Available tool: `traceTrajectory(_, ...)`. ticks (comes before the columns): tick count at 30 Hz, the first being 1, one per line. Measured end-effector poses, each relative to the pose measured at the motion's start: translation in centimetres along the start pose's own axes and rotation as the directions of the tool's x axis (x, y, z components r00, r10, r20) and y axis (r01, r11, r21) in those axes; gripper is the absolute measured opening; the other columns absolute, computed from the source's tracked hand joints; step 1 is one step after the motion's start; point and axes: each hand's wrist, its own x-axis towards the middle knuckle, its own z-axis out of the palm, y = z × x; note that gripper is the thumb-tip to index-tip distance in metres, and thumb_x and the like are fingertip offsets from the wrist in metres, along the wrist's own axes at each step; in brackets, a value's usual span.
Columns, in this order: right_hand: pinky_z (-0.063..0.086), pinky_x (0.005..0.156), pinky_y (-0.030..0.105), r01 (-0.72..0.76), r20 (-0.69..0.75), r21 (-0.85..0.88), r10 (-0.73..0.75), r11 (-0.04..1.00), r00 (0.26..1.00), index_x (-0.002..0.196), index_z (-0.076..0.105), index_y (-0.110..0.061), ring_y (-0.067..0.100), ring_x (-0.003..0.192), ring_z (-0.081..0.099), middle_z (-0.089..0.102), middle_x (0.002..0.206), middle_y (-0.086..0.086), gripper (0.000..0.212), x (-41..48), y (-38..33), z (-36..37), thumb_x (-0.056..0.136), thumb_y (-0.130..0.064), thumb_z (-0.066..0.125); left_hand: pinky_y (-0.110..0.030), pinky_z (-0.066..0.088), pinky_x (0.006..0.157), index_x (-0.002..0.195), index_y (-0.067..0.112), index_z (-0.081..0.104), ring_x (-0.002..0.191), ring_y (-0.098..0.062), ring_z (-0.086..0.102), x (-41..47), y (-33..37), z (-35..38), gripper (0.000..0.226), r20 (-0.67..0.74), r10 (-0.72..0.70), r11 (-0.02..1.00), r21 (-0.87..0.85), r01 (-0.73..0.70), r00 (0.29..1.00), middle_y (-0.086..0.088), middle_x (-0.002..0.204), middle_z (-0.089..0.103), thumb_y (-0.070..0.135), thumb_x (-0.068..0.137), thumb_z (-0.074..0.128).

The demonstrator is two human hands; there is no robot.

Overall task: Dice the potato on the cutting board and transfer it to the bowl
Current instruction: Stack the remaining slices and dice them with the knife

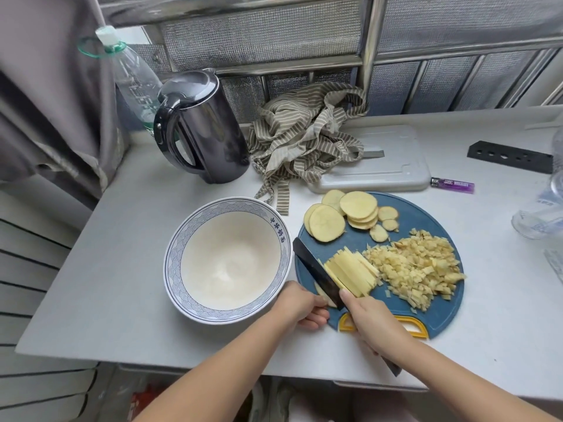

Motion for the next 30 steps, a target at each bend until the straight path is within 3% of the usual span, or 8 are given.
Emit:
traceTrajectory(4,0.035,0.05,0.026,-0.025,0.033,0.058,0.023,0.998,0.999,0.056,0.038,-0.019,0.005,0.036,0.037,0.041,0.047,-0.006,0.056,-0.5,0.7,-0.6,0.098,-0.056,0.032,-0.026,0.056,0.055,0.091,-0.001,0.067,0.049,-0.015,0.064,0.1,-0.1,-0.1,0.016,-0.002,0.005,1.0,0.021,-0.005,1.0,-0.009,0.065,0.068,0.014,0.092,0.064)
traceTrajectory(10,0.033,0.039,0.023,-0.037,0.091,0.143,0.024,0.989,0.996,0.06,0.041,-0.013,0.013,0.032,0.037,0.042,0.043,-0.004,0.057,-1.6,0.7,-1.7,0.099,-0.054,0.033,-0.023,0.047,0.047,0.086,0.0,0.061,0.05,-0.019,0.053,-0.1,0.0,-0.1,0.012,0.032,-0.005,1.0,-0.005,0.005,0.999,-0.015,0.069,0.06,0.008,0.094,0.057)
traceTrajectory(22,0.031,0.043,0.016,-0.043,0.111,0.011,0.041,0.999,0.993,0.063,0.044,-0.013,0.007,0.037,0.041,0.049,0.052,-0.001,0.057,-2.2,1.5,-1.6,0.099,-0.055,0.03,-0.02,0.044,0.043,0.089,0.0,0.057,0.049,-0.017,0.05,0.2,0.6,-0.4,0.007,0.078,-0.045,0.998,0.049,0.042,0.996,-0.013,0.068,0.059,0.005,0.095,0.055)
traceTrajectory(26,0.031,0.048,0.022,-0.023,0.098,-0.055,0.028,0.998,0.995,0.063,0.042,-0.013,0.008,0.042,0.041,0.047,0.054,-0.001,0.057,-2.0,1.8,-1.4,0.098,-0.056,0.029,-0.019,0.043,0.041,0.088,0.001,0.056,0.046,-0.015,0.049,0.1,0.7,-0.3,0.008,0.077,-0.043,0.998,0.048,0.04,0.996,-0.012,0.066,0.058,0.004,0.096,0.053)
traceTrajectory(30,0.026,0.056,0.029,0.035,0.094,-0.178,-0.018,0.983,0.995,0.065,0.037,-0.014,0.01,0.052,0.038,0.042,0.059,0.0,0.054,-1.6,1.9,-1.2,0.099,-0.054,0.024,-0.017,0.036,0.037,0.075,0.003,0.054,0.034,-0.011,0.045,0.0,0.4,-0.2,0.02,0.08,-0.013,1.0,0.018,0.012,0.997,-0.009,0.055,0.054,0.0,0.094,0.05)
